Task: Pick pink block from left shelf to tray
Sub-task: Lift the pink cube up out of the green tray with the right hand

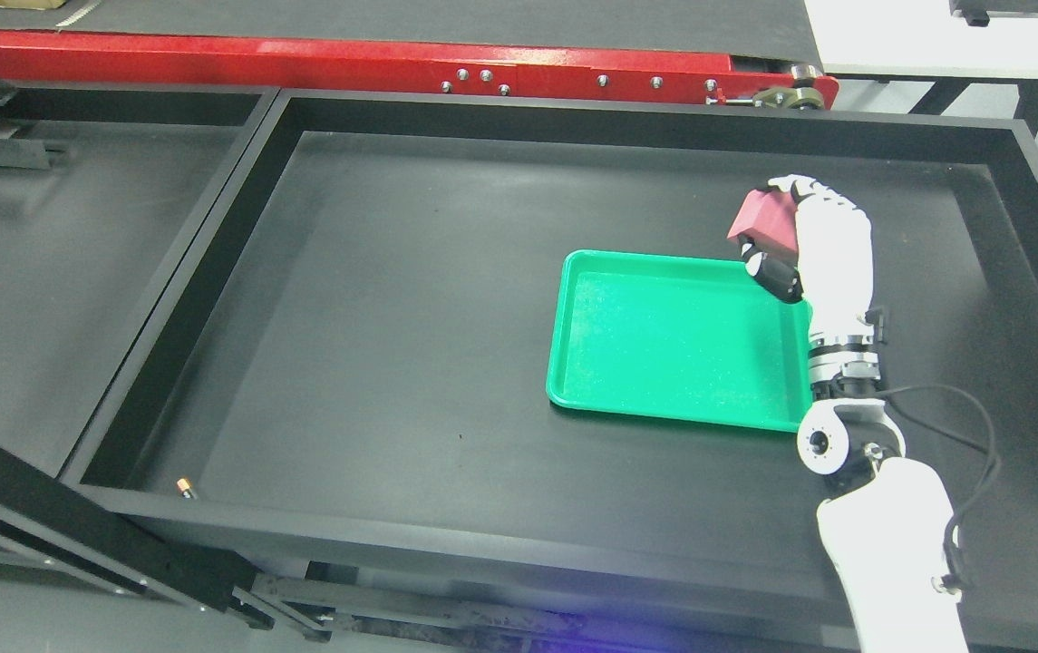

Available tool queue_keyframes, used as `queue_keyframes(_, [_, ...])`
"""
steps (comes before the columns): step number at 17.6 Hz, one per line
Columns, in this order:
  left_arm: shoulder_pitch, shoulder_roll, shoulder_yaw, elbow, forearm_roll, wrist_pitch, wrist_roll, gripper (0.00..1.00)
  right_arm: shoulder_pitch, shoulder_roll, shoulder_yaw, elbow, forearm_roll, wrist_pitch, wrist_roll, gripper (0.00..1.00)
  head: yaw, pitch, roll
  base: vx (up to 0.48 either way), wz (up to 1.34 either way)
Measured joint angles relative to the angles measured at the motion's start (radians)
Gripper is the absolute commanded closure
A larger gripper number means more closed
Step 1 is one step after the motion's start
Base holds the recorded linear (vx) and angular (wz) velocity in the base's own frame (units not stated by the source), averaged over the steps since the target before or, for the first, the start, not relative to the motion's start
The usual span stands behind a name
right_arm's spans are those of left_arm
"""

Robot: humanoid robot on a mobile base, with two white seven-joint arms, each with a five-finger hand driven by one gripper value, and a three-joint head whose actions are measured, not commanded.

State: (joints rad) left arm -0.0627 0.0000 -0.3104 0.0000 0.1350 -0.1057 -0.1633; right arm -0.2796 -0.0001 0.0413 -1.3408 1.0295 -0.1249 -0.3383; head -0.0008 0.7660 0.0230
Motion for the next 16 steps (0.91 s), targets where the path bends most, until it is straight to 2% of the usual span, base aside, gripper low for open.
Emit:
queue_keyframes(8, [0.0,0.0,0.0,0.0,0.0,-0.003,0.0,0.0,0.0,-0.041,-0.023,-0.095,-0.049,-0.002,-0.006,0.97,0.0,0.0,0.0,-0.128,0.05])
queue_keyframes(16, [0.0,0.0,0.0,0.0,0.0,-0.004,0.0,0.0,0.0,-0.104,-0.048,-0.16,-0.113,0.004,0.078,0.97,0.0,0.0,0.0,-0.17,0.18])
